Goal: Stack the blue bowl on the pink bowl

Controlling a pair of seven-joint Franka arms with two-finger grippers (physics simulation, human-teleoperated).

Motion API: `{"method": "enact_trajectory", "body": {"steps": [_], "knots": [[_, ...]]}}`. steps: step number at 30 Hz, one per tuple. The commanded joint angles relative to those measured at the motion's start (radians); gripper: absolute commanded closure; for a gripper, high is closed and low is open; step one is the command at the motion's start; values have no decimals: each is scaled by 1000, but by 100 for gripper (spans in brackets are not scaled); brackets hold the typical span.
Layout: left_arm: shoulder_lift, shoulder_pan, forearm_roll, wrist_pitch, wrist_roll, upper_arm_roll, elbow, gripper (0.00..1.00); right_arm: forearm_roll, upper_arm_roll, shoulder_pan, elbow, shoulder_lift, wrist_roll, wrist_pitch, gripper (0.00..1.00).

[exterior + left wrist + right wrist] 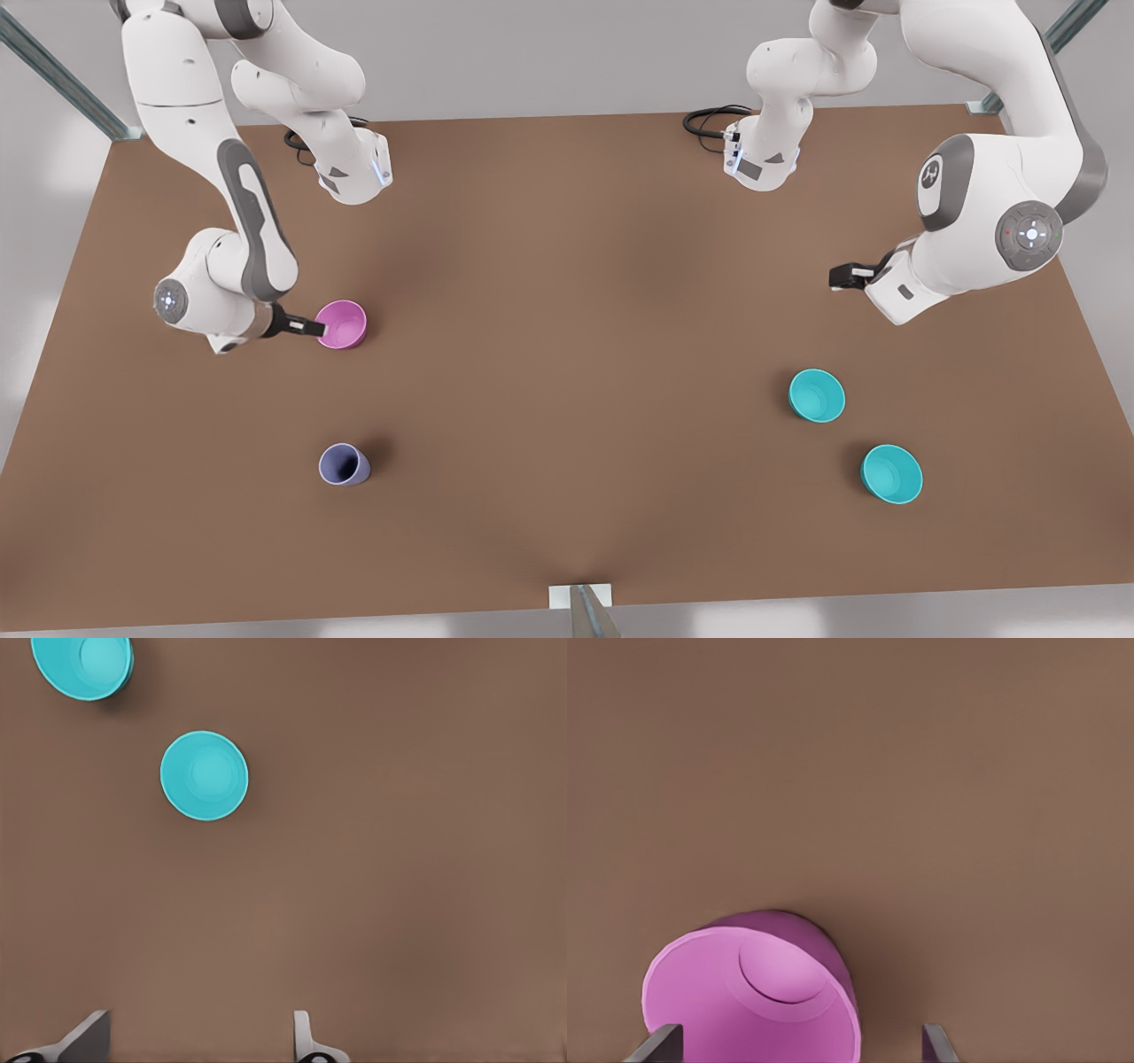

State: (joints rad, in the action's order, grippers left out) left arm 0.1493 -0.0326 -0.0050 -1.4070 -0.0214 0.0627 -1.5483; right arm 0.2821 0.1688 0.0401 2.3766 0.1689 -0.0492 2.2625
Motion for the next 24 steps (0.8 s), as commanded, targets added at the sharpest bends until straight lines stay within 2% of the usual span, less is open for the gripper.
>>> {"method": "enact_trajectory", "body": {"steps": [1,7,13,14,16,17,19,22,24], "knots": [[-1,0,0,16,-3,0,1,0,25,-2,3,32,-2,-84,170,0],[-1,0,0,17,-3,0,-1,0,25,-9,14,104,-5,-109,181,0],[1,0,0,17,-3,0,-1,0,43,-11,20,101,63,-107,200,0],[1,0,0,17,-3,0,-1,0,46,-11,20,96,70,-109,200,5],[-1,0,0,17,-3,0,-1,0,46,-12,21,90,72,-109,193,49],[1,-1,0,17,-2,0,-1,0,46,-15,23,87,69,-107,186,65],[1,-1,0,19,-2,0,-1,0,46,-15,27,69,64,-104,160,78],[1,-1,0,17,-2,0,-1,0,46,-14,38,42,60,-98,117,79],[1,-3,0,17,-2,0,-1,0,61,-29,41,-43,54,-100,-3,79]]}}
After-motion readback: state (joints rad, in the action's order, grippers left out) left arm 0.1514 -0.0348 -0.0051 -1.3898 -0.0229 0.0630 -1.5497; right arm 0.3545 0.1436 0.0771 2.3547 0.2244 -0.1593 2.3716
